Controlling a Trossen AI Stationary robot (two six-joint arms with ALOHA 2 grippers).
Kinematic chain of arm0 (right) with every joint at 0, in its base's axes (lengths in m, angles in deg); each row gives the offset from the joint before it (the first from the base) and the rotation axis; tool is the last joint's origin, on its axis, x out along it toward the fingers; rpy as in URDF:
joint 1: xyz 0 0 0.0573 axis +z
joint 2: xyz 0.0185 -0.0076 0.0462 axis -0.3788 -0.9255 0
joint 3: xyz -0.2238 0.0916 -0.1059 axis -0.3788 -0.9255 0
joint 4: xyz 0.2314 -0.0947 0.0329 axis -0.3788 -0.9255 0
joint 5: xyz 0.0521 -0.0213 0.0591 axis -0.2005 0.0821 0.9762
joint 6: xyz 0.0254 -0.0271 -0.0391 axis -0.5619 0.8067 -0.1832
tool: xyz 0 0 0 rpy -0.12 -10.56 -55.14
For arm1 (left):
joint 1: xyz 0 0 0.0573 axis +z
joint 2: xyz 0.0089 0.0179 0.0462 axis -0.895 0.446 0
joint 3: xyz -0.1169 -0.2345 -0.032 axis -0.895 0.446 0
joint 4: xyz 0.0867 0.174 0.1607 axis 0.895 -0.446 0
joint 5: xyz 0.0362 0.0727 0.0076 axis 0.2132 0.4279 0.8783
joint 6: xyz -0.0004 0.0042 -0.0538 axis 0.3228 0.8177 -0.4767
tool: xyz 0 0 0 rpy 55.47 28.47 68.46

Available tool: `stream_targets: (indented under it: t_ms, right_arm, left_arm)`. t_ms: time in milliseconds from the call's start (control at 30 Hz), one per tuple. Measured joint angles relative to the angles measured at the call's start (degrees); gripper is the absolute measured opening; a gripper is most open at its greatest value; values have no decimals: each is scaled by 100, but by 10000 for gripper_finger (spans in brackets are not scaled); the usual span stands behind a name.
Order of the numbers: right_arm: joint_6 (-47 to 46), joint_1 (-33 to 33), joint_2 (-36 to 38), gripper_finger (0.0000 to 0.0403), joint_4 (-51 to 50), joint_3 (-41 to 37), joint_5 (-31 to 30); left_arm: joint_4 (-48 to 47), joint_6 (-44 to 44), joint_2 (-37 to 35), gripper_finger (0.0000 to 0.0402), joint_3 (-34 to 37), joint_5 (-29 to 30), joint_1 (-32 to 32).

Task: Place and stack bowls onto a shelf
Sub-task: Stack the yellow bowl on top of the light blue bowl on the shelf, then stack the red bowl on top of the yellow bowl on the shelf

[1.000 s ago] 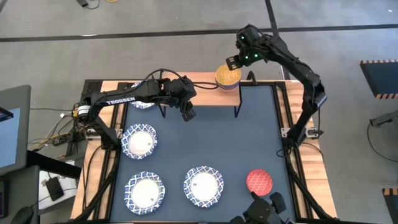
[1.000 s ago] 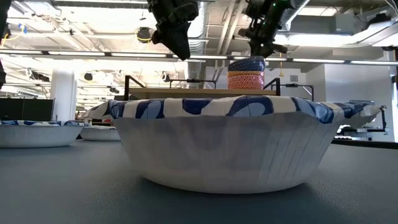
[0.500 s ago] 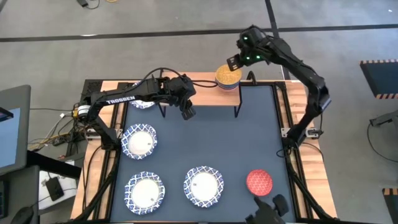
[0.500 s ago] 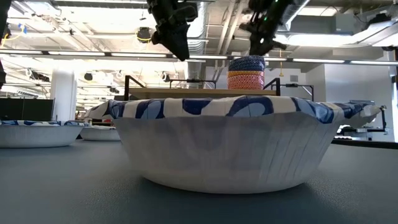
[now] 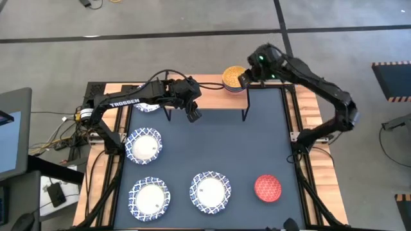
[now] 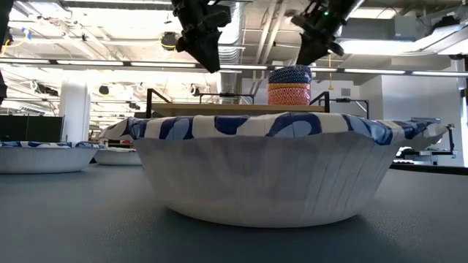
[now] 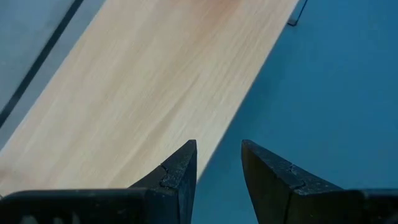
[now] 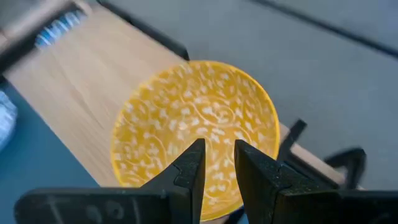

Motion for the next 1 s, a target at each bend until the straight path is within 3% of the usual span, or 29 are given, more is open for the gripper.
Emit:
stream_targets:
  t_ms: [133,433,800,1000]
  right_arm:
    - [-2,-23,602,112,941,-866,0]
    - [-119,-164,1185,112,1470,-1963,-82]
    - [-125,-295,1186,112,2326,-1998,62]
    - [-164,-585,1020,112,2460,-1995,584]
  left_arm:
    - [-46,7,0,112,0,-3,-2]
    - [-32,98,0,112,0,-98,20]
    - [-29,-4,0,112,0,-124,21]
    - [-27,-60,0,112,0,-159,22]
